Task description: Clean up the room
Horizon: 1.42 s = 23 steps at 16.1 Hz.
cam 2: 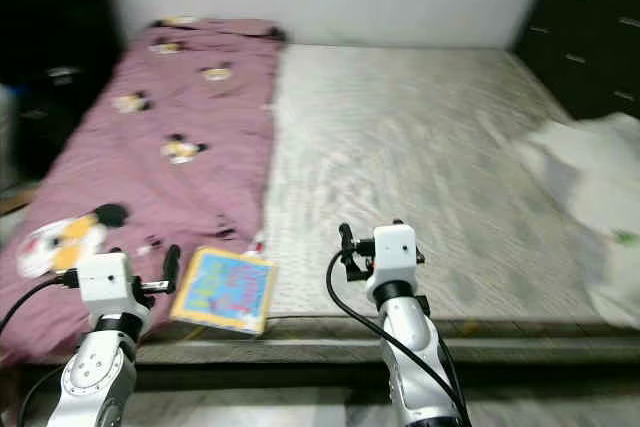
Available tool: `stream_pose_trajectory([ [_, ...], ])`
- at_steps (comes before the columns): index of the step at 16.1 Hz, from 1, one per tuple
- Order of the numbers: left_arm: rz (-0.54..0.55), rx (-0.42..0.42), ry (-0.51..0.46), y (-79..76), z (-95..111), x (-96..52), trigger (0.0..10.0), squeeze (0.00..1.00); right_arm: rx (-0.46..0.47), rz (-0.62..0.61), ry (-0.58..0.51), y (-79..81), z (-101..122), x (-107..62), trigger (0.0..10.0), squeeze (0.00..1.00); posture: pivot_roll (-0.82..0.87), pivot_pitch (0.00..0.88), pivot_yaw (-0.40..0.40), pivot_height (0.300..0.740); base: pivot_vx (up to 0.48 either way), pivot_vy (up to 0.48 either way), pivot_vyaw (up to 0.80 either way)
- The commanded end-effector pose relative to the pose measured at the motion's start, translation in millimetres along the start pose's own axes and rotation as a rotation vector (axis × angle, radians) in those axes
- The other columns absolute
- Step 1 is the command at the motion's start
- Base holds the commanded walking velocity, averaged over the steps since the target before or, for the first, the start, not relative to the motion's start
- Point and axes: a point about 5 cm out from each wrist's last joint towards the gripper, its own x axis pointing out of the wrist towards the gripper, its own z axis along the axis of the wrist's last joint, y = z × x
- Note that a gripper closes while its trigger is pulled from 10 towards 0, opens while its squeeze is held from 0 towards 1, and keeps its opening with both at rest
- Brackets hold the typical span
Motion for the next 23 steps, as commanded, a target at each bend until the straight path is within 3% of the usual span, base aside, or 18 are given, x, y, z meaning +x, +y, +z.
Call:
stream_pose_trajectory([
  [1, -0.012, -0.011, -0.004, -0.2, 2.2, -1.2, 10.0, 0.0, 0.009, -0.011, -0.026, -1.5, 5.5, 0.5, 10.0, 0.0, 0.04, 0.058, -0.032, 0.74, 0.0, 0.0, 0.0],
  [8, -0.021, -0.035, -0.007, -0.8, 3.6, -1.3, 10.0, 0.0, 0.007, -0.003, -0.018, -0.6, 6.2, 2.0, 10.0, 0.0, 0.04, 0.061, -0.038, 0.74, 0.0, 0.0, 0.0],
  [23, -0.038, -0.025, -0.013, -3.3, 5.0, 1.4, 10.0, 0.0, 0.002, -0.005, -0.016, -1.3, 6.5, 5.4, 10.0, 0.0, 0.04, 0.047, -0.039, 0.74, 0.291, 0.0, 0.0],
])
